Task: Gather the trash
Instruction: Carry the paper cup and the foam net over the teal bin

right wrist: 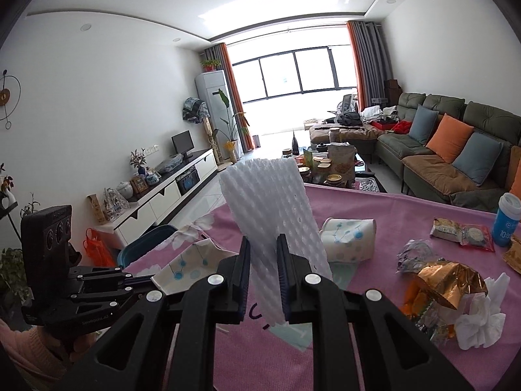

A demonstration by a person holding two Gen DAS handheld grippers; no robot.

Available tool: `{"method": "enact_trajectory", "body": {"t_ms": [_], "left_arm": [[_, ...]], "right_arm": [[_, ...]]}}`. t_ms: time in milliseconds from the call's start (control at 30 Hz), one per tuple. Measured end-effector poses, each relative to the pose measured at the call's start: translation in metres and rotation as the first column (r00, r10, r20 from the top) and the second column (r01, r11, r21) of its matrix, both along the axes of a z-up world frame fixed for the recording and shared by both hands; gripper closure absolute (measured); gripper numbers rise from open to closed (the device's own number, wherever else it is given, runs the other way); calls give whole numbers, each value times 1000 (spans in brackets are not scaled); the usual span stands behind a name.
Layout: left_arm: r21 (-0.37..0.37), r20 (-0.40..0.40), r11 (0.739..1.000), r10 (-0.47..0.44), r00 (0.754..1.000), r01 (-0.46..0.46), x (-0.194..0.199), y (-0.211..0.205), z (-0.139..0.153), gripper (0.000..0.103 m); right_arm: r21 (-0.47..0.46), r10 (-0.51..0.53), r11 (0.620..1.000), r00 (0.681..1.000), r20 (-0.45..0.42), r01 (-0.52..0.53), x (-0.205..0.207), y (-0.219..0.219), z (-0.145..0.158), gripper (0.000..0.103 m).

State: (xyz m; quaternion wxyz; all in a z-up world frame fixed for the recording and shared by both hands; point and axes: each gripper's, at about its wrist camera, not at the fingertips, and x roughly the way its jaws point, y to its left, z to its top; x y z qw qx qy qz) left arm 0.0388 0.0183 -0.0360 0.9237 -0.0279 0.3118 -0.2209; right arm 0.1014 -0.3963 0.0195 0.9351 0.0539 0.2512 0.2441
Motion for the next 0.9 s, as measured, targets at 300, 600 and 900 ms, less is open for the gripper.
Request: {"method": "enact_trajectory", "body": {"t_ms": [300,600,900], "left_arm": [[-9,6,994,110,994,-110,-3,44,5,97],[-9,8,972,233,972,-233,-3,92,8,97],[-11,14,941,340,940,-340,-7,133,11,97]], "right_arm": [[37,126,991,991,-41,-125,18,47,-4,88],[70,234,971,970,-65,-230,37,87,-4,88],[104,339,938,937,-88,-330,53,129,-4,88]]}}
